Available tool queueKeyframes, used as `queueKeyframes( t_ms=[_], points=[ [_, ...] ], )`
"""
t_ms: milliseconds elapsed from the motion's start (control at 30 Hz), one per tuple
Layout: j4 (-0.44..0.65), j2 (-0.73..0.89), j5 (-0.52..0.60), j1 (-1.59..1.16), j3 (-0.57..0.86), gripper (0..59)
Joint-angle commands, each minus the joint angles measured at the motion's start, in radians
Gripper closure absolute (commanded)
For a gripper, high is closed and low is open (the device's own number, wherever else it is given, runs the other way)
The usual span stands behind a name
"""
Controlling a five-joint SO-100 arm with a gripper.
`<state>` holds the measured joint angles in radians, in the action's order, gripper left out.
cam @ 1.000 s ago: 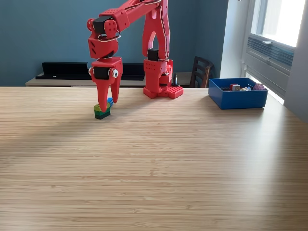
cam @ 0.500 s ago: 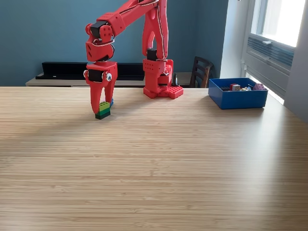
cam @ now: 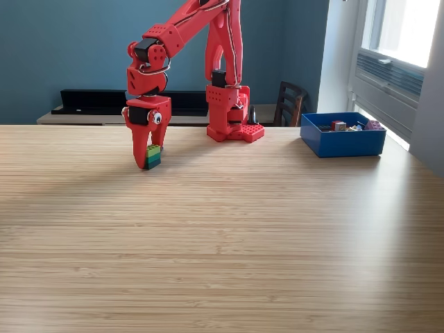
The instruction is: Grasp a lego block and put it in the bin.
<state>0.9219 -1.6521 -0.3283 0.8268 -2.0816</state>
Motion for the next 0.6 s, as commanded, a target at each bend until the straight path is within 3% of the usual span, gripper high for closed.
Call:
queueKeyframes(
  t_ms=[33, 367, 600],
  points=[
    [0.038, -0.078, 0.051, -0.038, 0.144, 58.6],
    [0.505, -0.064, 0.199, -0.339, 0.723, 58.6],
    [0.667, -0.064, 0.305, -0.750, 0.839, 58.6]
  ],
)
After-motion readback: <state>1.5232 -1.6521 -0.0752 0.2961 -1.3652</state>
